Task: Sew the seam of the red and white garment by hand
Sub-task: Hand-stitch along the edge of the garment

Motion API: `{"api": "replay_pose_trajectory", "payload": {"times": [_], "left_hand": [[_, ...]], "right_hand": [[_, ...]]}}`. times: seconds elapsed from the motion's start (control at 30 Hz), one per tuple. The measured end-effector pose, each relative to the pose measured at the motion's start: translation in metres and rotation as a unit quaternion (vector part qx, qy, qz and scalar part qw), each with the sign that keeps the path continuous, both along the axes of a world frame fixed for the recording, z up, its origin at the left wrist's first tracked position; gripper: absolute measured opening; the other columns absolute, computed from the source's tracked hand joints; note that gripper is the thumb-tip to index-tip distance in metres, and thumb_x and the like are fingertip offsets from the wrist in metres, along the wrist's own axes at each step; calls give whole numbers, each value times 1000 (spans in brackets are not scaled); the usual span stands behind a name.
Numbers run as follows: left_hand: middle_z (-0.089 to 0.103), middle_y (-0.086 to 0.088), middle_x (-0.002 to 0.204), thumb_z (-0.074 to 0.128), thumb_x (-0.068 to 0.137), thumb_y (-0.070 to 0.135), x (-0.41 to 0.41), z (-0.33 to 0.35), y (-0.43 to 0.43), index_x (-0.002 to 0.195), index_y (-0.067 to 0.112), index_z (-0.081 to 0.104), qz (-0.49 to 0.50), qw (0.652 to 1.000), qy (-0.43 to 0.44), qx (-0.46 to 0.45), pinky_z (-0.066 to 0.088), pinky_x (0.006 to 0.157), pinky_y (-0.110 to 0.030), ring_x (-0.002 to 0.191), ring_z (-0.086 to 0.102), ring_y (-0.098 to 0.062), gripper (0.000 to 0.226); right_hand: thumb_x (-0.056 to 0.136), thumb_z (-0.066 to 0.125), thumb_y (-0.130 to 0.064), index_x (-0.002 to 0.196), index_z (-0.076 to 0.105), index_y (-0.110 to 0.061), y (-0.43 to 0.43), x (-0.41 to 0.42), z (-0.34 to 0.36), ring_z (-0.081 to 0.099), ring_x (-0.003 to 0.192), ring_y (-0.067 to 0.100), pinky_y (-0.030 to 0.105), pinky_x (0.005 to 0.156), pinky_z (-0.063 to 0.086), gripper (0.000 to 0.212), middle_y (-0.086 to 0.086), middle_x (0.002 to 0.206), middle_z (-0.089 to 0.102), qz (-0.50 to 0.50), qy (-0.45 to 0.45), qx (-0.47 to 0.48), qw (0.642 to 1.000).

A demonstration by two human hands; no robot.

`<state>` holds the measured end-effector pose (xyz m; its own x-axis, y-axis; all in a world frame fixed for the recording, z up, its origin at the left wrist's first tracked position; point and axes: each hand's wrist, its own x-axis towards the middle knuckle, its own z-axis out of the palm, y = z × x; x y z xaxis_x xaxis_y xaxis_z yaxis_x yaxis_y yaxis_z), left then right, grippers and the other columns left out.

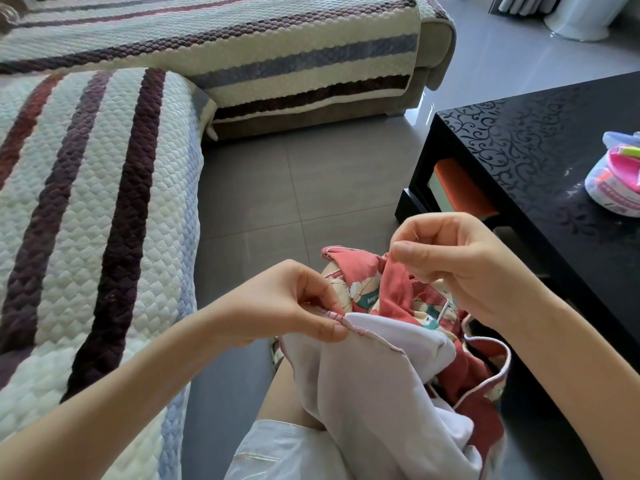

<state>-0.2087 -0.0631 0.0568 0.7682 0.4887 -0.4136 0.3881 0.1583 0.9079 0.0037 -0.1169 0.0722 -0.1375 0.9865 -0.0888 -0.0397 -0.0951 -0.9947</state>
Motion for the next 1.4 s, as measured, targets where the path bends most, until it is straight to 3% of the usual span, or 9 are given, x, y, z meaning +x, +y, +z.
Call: {"api": "replay_pose_trajectory", "payload": {"times": [0.27, 0.47, 0.67, 0.73, 0.9, 1.03, 1.13, 1.23, 1.4], "left_hand": [[65, 4, 61, 78, 66, 0, -2, 0, -1, 61, 15, 73, 33, 999, -12, -34, 45, 57, -11, 56, 57, -3, 17], [59, 9, 56, 74, 64, 8, 1, -3, -3, 56, 16, 71, 29, 999, 8, -41, 41, 55, -10, 53, 52, -1, 12], [55, 7, 55, 74, 62, 13, 3, -6, -7, 52, 18, 68, 43, 998, 49, -24, 36, 52, -10, 52, 47, -2, 12], [56, 9, 53, 74, 61, 14, 3, -7, -8, 51, 19, 68, 46, 997, 59, -8, 34, 50, -9, 50, 47, 0, 13], [58, 7, 53, 79, 67, 1, 0, -3, -9, 50, 18, 67, 42, 998, 52, -11, 37, 48, -10, 48, 50, -1, 26], [62, 6, 55, 75, 60, 7, 1, -1, -10, 53, 17, 70, 52, 998, 22, -41, 41, 51, -11, 50, 55, -2, 13], [64, 4, 57, 75, 60, 7, -1, -1, -13, 57, 16, 73, 68, 996, 1, -53, 43, 53, -12, 53, 56, -2, 10], [65, 3, 59, 76, 60, 8, -3, -1, -13, 60, 14, 74, 85, 995, -15, -53, 44, 54, -13, 54, 57, -4, 7], [64, 3, 59, 77, 59, 8, -4, 0, -12, 59, 16, 73, 81, 995, -23, -52, 43, 54, -12, 55, 56, -4, 9]], "right_hand": [[86, 65, 2, 76, 67, -6, 1, -4, -33, 57, 60, 9, 17, 57, 47, 13, 1, 66, 65, -110, -190, 46, 975], [88, 61, 5, 72, 64, -7, -1, -7, -42, 54, 55, 3, 15, 55, 45, 19, -9, 57, 60, -186, -170, 76, 965], [87, 59, -13, 75, 57, -22, -18, -14, -25, 52, 56, 1, 10, 56, 40, 15, -5, 66, 58, -232, -210, 243, 918], [89, 58, -15, 80, 58, -20, -21, -12, -20, 52, 58, 0, 9, 58, 39, 10, -14, 63, 54, -250, -238, 283, 895], [90, 58, -7, 83, 59, -12, -14, -2, -22, 50, 59, -5, 6, 58, 37, 9, -16, 70, 54, -310, -299, 289, 855], [88, 61, -19, 89, 62, -18, -4, 2, -33, 47, 54, 4, 16, 56, 39, 1, -13, 63, 51, -286, -288, 230, 884], [84, 64, -35, 105, 58, -21, -11, -4, -36, 33, 51, 6, 18, 54, 33, 26, -10, 57, 34, -172, -257, 190, 932], [81, 66, -43, 99, 62, -23, -28, -19, -37, 38, 51, 12, 24, 51, 34, 28, 1, 57, 41, -77, -196, 178, 961], [85, 64, -27, 103, 67, -22, -35, -32, -44, 34, 49, 1, 9, 53, 29, 19, -12, 54, 36, -18, -177, 143, 974]]}}
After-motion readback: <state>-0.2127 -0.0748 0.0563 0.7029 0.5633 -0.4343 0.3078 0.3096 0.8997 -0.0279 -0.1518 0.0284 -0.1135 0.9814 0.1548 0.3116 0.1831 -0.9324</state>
